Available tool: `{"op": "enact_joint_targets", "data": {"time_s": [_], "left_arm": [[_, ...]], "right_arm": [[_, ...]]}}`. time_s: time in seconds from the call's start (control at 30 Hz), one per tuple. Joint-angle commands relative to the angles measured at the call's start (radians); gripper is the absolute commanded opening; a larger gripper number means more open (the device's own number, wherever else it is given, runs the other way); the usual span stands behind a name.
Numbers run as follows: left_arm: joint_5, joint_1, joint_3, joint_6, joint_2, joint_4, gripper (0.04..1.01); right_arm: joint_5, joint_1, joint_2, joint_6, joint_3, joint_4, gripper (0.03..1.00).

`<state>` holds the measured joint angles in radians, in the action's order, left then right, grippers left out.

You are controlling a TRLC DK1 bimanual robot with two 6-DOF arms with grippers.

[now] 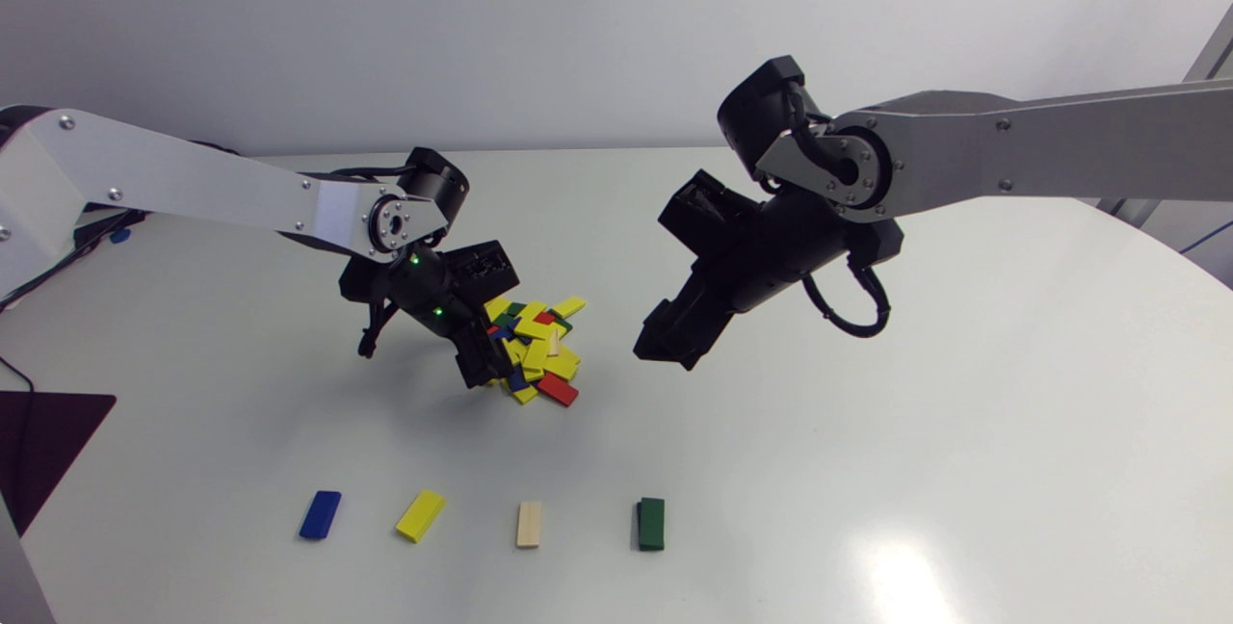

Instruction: Take domino bricks one by one from the mixed stack on the table and place each onto the existing stack of the same color.

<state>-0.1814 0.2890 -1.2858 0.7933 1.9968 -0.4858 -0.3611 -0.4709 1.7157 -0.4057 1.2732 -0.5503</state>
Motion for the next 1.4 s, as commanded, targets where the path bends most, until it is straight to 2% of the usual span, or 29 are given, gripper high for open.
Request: {"op": "enact_joint_targets", "data": {"time_s": [0.0, 0.23, 0.47, 0.63, 0.77, 0.83, 1.07, 1.23, 1.37], "left_arm": [[-0.015, 0.002, -0.017, 0.032, 0.022, -0.01, 0.918], [-0.021, -0.001, -0.024, 0.043, 0.034, -0.022, 0.905], [-0.038, -0.004, -0.04, 0.044, 0.048, -0.037, 0.764], [-0.055, -0.005, -0.046, 0.043, 0.042, -0.045, 0.541], [-0.076, -0.004, -0.049, 0.041, 0.039, -0.048, 0.277], [-0.079, -0.005, -0.05, 0.038, 0.039, -0.05, 0.226], [-0.081, -0.007, -0.049, 0.04, 0.039, -0.063, 0.234], [-0.081, -0.007, -0.049, 0.041, 0.037, -0.071, 0.384], [-0.081, -0.016, -0.056, 0.038, 0.039, -0.073, 0.552]], "right_arm": [[-0.007, 0.006, 0.022, -0.019, 0.002, -0.01, 0.967], [-0.007, 0.008, 0.028, -0.018, 0.002, -0.008, 0.967], [-0.007, 0.006, 0.03, -0.016, 0.002, -0.007, 0.967], [-0.007, 0.005, 0.028, -0.015, 0.0, -0.008, 0.967], [-0.007, 0.006, 0.028, -0.015, -0.002, -0.008, 0.967], [-0.007, 0.005, 0.027, -0.015, -0.003, -0.008, 0.967], [-0.007, 0.005, 0.019, -0.013, -0.015, -0.007, 0.967], [-0.007, 0.003, 0.015, -0.013, -0.021, -0.005, 0.967], [-0.007, 0.003, 0.012, -0.013, -0.021, -0.005, 0.967]]}}
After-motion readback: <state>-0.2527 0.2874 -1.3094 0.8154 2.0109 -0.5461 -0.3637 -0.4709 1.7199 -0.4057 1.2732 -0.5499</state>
